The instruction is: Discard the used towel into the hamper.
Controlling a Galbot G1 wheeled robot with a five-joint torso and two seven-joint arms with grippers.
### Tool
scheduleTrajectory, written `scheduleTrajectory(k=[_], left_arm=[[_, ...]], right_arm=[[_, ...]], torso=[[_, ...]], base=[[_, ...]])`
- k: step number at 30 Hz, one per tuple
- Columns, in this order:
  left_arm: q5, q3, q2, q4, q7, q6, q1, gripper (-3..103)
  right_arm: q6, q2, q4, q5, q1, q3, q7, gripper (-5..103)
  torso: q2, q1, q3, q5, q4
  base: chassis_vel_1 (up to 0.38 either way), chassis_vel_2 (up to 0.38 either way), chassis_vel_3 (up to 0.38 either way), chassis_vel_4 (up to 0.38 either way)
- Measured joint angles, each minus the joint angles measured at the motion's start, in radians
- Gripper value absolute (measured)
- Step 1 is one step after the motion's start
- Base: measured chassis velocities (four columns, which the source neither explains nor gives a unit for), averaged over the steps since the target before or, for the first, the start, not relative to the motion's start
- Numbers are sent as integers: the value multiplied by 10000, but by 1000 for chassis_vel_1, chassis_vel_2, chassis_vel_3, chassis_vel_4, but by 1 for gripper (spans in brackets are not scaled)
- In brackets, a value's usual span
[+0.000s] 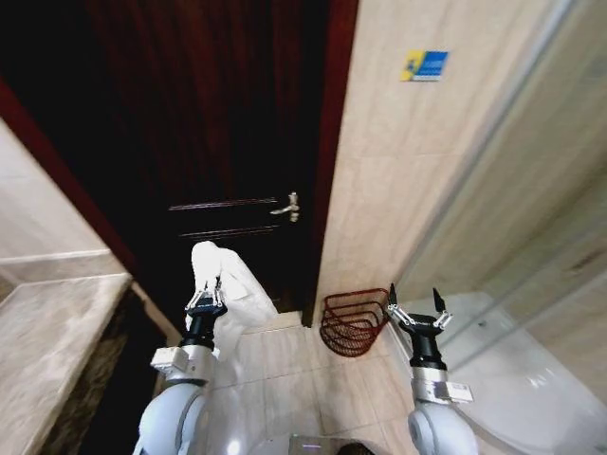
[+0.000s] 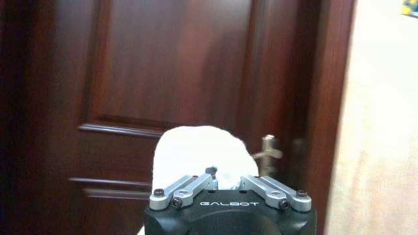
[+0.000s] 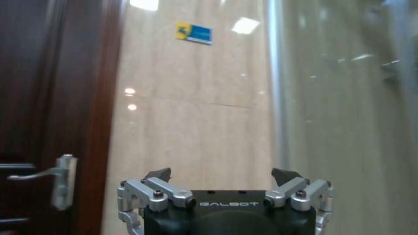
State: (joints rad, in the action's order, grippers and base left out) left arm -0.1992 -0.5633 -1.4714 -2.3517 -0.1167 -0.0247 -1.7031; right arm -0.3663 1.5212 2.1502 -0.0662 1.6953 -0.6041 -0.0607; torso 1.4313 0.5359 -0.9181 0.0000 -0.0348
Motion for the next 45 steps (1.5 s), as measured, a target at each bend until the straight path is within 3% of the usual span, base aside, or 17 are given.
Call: scheduleTrajectory(k=[12, 15, 17, 23, 26, 34, 45], left_arm=[[169, 165, -18, 283, 35, 10, 36, 6], [302, 106, 30, 442, 362, 149, 36, 6], [555, 33, 49, 759, 685, 551, 109, 6], [665, 202, 19, 1242, 810, 759, 229, 6], [524, 307, 346, 1709, 1162, 1148, 403, 6], [-131, 553, 1495, 2736, 1235, 1034, 1119, 6], [-244, 884, 1565, 3379, 1202, 1154, 1761, 6]], right_arm=[[-78, 2, -6, 32, 57, -31, -6, 100], [-84, 23, -10, 116, 55, -15, -11, 100], [-96, 40, -21, 163, 85, 1, -16, 100], [-136, 30, -46, 167, 138, -49, -29, 100], [-137, 25, -48, 192, 152, -68, -46, 100], [-40, 183, 1, 135, 290, -69, -148, 100], [-189, 243, 88, 161, 514, -151, -95, 100]], torso=[[0, -1, 0, 1, 1], [0, 0, 0, 0, 0], [0, 1, 0, -1, 5], [0, 0, 0, 0, -2], [0, 0, 0, -1, -2], [0, 0, 0, -1, 0], [0, 0, 0, -1, 0]], base=[[-123, -116, -117, -122], [-137, -127, -107, -111], [-90, -102, -101, -90], [-46, -31, -48, -32], [0, 0, 0, 0], [0, 0, 0, 0], [0, 0, 0, 0]])
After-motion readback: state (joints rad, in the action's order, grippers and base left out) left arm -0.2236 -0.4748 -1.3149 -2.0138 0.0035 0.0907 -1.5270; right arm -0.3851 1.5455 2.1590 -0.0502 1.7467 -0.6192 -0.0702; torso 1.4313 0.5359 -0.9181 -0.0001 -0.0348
